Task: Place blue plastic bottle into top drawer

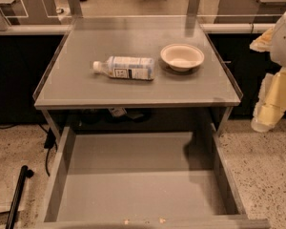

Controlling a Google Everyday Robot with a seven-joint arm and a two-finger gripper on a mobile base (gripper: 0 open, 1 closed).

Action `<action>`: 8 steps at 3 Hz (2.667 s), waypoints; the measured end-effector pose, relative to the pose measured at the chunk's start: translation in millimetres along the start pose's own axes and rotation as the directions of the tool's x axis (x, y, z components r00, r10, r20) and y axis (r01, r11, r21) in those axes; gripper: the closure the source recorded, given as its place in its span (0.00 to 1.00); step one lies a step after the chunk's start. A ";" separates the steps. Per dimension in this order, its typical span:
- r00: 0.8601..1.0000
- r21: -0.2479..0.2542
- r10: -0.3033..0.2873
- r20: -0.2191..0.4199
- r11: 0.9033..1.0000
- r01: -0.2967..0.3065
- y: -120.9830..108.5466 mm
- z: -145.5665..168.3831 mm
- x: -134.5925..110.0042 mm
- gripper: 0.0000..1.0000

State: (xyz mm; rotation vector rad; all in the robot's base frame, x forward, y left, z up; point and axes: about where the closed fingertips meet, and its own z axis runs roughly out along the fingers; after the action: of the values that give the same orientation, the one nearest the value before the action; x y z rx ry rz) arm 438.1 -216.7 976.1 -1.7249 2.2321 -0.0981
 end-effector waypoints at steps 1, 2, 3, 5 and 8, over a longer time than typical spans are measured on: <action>1.000 0.000 0.000 0.000 1.000 0.000 0.0 0.0 0.0 0.00; 0.998 0.022 -0.034 0.043 0.999 0.033 -10.7 2.3 -16.2 0.00; 0.983 0.076 -0.033 0.180 0.997 0.020 -38.3 2.4 -49.3 0.00; 0.949 0.106 0.010 0.315 0.993 -0.045 -57.7 0.6 -76.4 0.00; 0.914 0.131 -0.160 0.372 0.984 0.119 -66.9 73.7 -161.3 0.00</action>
Offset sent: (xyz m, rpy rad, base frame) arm 0.0451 0.0404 0.0074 0.0850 -0.0987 0.1244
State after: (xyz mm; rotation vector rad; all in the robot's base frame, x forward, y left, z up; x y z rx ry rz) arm 557.5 -70.8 956.0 -1.6783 1.7917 0.0811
